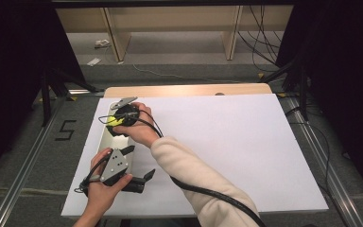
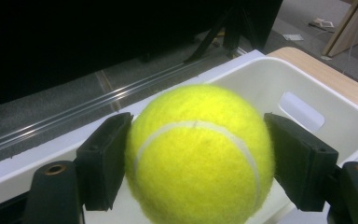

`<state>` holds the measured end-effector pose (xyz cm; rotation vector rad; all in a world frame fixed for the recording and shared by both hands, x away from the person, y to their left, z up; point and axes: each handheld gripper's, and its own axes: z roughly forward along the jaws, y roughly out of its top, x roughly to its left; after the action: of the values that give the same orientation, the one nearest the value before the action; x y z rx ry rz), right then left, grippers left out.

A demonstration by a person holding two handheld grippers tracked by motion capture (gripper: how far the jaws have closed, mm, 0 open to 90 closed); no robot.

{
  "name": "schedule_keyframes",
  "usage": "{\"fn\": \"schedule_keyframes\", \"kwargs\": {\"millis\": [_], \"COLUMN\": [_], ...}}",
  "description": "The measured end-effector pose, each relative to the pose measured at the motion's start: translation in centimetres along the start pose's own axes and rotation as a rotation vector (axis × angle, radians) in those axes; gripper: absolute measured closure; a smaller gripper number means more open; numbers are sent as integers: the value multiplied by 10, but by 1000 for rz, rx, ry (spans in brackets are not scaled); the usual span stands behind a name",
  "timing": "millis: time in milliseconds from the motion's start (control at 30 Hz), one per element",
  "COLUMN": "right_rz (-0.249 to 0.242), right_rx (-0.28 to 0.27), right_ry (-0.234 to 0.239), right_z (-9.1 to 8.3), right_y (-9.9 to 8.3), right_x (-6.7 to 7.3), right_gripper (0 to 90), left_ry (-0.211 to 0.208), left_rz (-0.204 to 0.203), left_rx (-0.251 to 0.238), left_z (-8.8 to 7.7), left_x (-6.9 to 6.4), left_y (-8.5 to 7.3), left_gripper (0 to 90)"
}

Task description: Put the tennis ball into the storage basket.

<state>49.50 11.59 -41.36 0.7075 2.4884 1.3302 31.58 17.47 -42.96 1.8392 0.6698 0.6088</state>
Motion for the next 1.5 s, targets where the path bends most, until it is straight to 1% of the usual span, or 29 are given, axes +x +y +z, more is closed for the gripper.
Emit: {"fn": "schedule_keyframes", "kwargs": {"millis": [133,267,567,767,800,967,1033,1167,1367,1433,1500], "right_rz": [9,6,3,14,2,2,-10,1,-2,8,7], "right_rx": [12,24,30,39,35,52,52,55,57,53,60], "right_ry": [0,3,3,7,7,11,8,8,10,11,11], "right_z": [2,4,7,9,9,7,6,6,10,11,12], "right_y": [-3,-4,-4,-5,-5,-5,-4,-3,-5,-5,-6], "right_x": [0,0,1,2,2,3,2,2,3,3,3], "right_gripper": [270,269,269,269,269,269,269,268,268,268,267], "left_ry": [-1,-2,0,0,-1,-1,-1,-1,0,0,-2], "left_rz": [-1,-1,-2,-2,-2,0,-2,-2,-1,-1,-1], "left_rx": [0,1,-1,-1,0,1,2,1,0,1,1], "left_z": [0,0,0,0,0,0,0,1,0,0,0], "left_x": [0,0,0,0,0,0,0,0,1,1,0], "left_y": [0,0,0,0,0,0,0,0,0,0,0], "left_gripper": [0,0,0,0,0,0,0,0,0,0,0]}}
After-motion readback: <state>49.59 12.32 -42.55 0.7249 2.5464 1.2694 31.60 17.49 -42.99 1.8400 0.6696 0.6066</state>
